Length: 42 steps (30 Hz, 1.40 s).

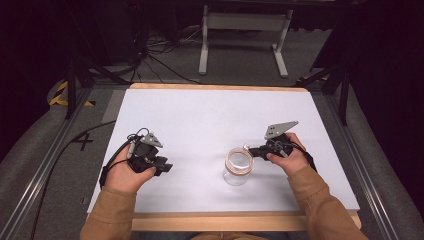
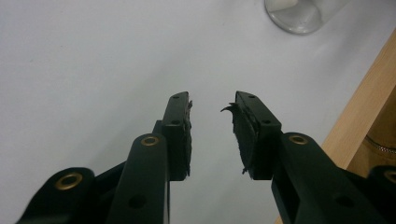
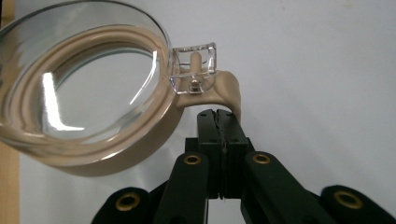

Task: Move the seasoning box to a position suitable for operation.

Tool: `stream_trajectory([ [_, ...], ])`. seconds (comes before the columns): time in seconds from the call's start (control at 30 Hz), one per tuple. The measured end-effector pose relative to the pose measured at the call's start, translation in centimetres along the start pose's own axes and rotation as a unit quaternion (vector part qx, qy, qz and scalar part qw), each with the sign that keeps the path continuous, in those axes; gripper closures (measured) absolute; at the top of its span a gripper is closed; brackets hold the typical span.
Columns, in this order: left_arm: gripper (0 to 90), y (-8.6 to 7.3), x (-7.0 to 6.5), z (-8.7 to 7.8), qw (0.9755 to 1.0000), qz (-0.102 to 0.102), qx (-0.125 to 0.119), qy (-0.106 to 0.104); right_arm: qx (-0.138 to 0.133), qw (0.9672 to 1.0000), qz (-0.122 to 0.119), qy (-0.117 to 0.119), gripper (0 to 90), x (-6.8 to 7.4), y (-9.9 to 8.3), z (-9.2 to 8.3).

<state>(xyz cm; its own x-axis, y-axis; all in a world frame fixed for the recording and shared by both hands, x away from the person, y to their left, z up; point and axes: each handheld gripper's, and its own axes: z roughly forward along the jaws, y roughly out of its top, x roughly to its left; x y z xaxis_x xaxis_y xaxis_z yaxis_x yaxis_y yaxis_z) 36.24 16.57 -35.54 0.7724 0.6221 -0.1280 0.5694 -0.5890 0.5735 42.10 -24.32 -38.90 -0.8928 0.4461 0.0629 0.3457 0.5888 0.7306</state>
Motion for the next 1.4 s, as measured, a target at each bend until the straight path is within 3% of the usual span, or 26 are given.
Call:
stream_trajectory([
  [0.23, 66.5, 0.4, -0.2, 0.4, 0.9999, 0.007, 0.005, -0.006, 0.003, 0.9999, -0.005, -0.015, 90.0, 0.1, 0.0, -0.9],
  [0.4, 66.3, 0.4, -0.3, 0.5, 0.9999, 0.007, 0.004, -0.007, -0.066, 0.9976, 0.005, -0.02, 90.0, 0.6, 1.0, -3.4],
  [0.5, 66.3, 0.1, -0.5, 0.5, 1.0, 0.005, 0.001, -0.007, -0.101, 0.9947, 0.005, -0.018, 90.0, 0.9, 1.6, -3.6],
  [0.57, 66.3, 0.1, -0.5, 0.5, 1.0, 0.006, 0.001, -0.007, -0.107, 0.9941, 0.003, -0.019, 90.0, 0.9, 1.8, -3.3],
  [0.87, 66.0, 0.2, -0.9, 0.8, 0.9998, 0.009, -0.004, -0.018, -0.11, 0.9938, 0.014, -0.01, 90.0, 0.5, 1.9, -2.1],
  [1.4, 66.9, 0.9, -1.7, 1.4, 0.9992, 0.021, -0.01, -0.033, -0.107, 0.994, 0.016, -0.012, 90.0, 0.5, 1.8, -1.9],
])
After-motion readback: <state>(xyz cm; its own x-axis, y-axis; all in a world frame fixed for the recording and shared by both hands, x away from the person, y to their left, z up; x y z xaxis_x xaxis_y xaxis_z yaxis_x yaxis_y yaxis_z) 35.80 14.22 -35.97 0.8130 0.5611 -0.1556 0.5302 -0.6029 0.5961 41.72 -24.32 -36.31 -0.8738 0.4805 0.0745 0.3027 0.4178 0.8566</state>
